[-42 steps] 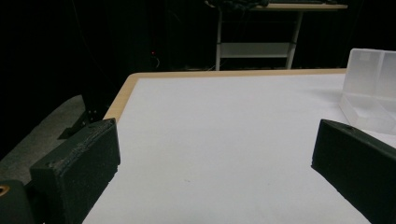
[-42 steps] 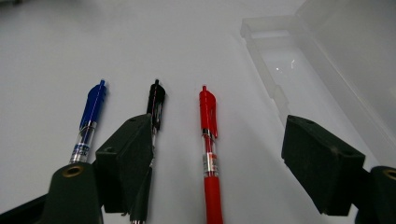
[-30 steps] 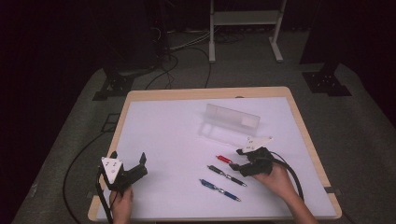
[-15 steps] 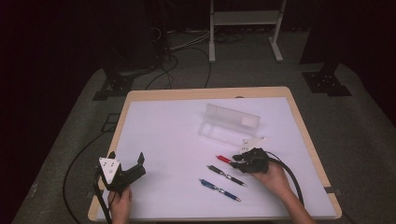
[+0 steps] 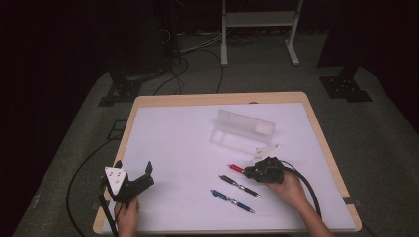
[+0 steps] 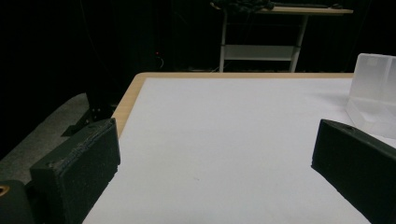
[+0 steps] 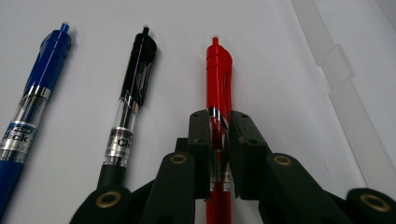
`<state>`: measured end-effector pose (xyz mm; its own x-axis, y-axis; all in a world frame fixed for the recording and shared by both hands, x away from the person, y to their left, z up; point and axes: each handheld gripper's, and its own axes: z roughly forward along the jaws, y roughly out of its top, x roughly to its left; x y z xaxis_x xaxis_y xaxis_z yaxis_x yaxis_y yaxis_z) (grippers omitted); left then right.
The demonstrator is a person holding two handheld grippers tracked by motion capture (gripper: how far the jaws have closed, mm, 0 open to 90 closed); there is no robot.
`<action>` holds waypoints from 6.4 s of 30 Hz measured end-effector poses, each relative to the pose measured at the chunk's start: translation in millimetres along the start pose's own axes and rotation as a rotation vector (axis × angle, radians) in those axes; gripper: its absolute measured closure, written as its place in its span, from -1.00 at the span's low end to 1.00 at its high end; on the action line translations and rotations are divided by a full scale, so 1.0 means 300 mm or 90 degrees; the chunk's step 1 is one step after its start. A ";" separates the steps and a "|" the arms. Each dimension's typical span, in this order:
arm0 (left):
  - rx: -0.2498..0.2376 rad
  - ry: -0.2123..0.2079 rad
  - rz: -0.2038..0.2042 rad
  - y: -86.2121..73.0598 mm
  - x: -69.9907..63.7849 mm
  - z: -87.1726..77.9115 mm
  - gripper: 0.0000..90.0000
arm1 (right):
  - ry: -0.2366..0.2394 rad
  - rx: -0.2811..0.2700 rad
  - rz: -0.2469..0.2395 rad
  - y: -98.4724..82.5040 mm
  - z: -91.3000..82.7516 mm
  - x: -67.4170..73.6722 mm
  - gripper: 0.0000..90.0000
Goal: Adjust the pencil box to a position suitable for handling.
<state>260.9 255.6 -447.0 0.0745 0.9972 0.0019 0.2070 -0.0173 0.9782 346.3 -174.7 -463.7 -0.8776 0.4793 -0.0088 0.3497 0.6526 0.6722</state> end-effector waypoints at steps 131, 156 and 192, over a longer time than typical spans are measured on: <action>0.001 -0.004 -0.006 -0.001 0.003 -0.001 -0.99 | 0.051 -0.017 -0.040 0.128 -0.095 0.006 0.38; 0.003 -0.002 -0.008 -0.002 0.006 0.000 -0.99 | 0.091 0.049 -0.048 0.072 -0.005 0.111 0.45; -0.004 0.001 -0.006 0.002 0.007 -0.005 -0.99 | 0.072 0.043 -0.036 0.089 -0.008 0.063 0.75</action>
<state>259.7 257.8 -446.1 0.0708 0.9975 -0.0075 0.2019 -0.0070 0.9794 338.4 -149.7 -444.1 -0.9265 0.3741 0.0417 0.3171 0.7162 0.6216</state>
